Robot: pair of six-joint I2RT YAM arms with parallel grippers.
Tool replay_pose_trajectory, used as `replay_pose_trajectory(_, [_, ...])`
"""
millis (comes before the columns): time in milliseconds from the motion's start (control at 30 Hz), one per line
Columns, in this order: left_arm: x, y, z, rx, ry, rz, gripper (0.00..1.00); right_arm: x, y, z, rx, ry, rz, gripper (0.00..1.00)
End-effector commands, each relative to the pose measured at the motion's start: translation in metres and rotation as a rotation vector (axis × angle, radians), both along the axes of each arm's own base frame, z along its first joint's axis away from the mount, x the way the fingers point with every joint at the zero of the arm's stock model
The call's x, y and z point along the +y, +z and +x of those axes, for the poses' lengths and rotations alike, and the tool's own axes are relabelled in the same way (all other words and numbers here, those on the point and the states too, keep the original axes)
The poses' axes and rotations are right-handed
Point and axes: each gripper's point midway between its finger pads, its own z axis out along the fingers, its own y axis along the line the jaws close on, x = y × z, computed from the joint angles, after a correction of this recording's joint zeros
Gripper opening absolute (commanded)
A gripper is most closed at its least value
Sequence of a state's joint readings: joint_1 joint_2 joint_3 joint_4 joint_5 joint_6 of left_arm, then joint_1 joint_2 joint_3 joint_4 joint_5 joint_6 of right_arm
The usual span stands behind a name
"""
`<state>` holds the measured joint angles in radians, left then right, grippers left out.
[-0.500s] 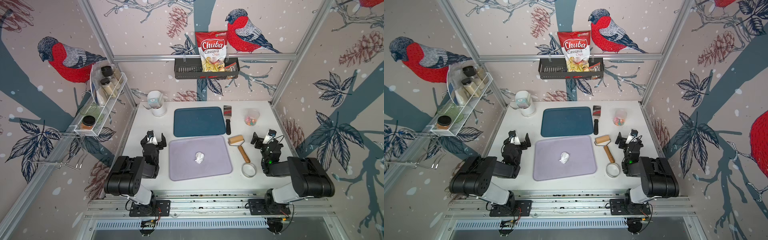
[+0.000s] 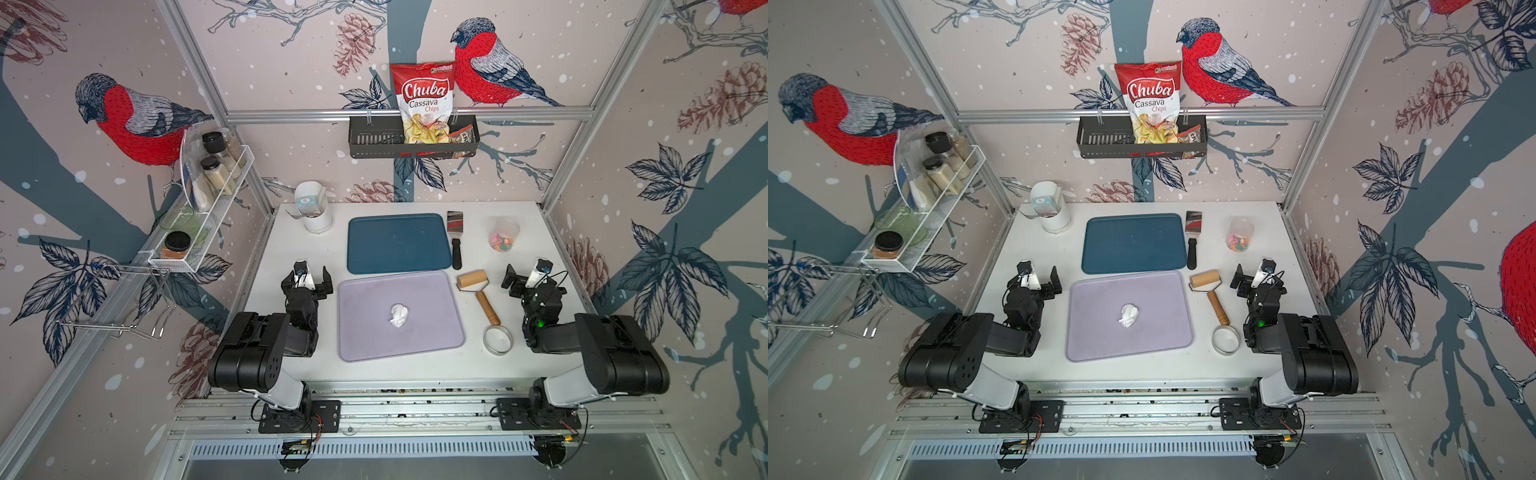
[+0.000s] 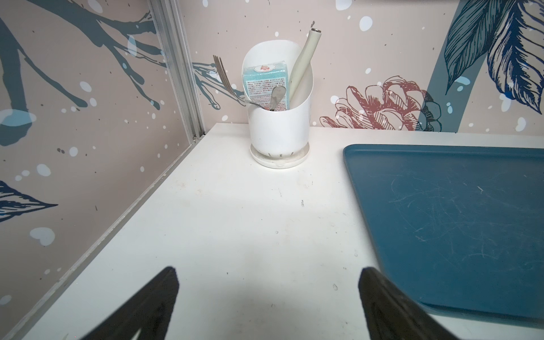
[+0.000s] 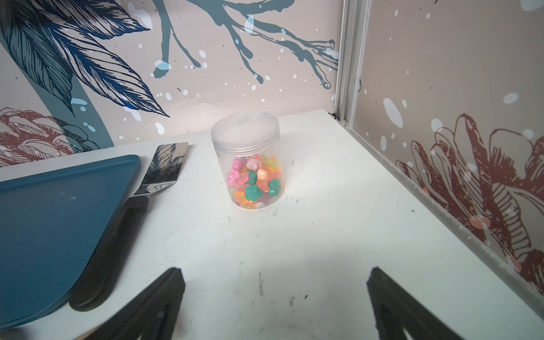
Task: Roll out the dumpling wrappers from the dough
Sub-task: Adjust the work surface at the center of the board.
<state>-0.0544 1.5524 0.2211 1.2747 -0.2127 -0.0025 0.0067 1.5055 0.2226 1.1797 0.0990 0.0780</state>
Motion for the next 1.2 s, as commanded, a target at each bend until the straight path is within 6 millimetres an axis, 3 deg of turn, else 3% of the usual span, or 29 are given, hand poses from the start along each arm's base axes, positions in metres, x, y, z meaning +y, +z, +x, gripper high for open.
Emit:
replay_pose_trajectory(0, [0.002, 0.014, 0.0, -0.062, 0.012, -0.007, 0.98, -0.002, 0.014, 0.002, -0.056, -0.013, -0.009, 1.0])
replay_pose_trajectory(233, [0.01, 0.048, -0.032, -0.188, 0.053, -0.026, 0.98, -0.003, 0.034, 0.014, -0.005, -0.022, -0.001, 1.0])
replay_pose_trajectory(367, [0.01, 0.084, -0.041, -0.247, 0.05, -0.079, 0.98, -0.011, 0.078, 0.008, -0.071, -0.055, 0.078, 1.0])
replay_pose_trajectory(467, [0.019, 0.104, -0.043, -0.255, 0.116, -0.255, 0.98, -0.021, 0.103, 0.006, -0.087, -0.116, 0.258, 1.0])
replay_pose_trajectory(600, [0.032, 0.116, -0.057, -0.33, 0.19, -0.431, 0.98, -0.04, 0.09, -0.007, -0.007, -0.235, 0.503, 1.0])
replay_pose_trajectory(700, [0.027, 0.104, -0.058, -0.295, 0.17, -0.498, 0.97, -0.044, 0.078, -0.01, 0.043, -0.207, 0.57, 1.0])
replay_pose_trajectory(833, [0.001, 0.077, -0.042, -0.03, 0.097, -0.529, 0.97, -0.027, 0.074, -0.007, 0.168, -0.185, 0.459, 1.0])
replay_pose_trajectory(1000, [-0.028, 0.031, -0.06, 0.246, 0.119, -0.53, 0.96, 0.02, 0.064, -0.008, 0.303, -0.118, 0.373, 1.0])
replay_pose_trajectory(1167, [-0.051, -0.024, -0.085, 0.535, 0.083, -0.558, 0.94, 0.067, 0.029, -0.023, 0.496, -0.049, 0.339, 1.0])
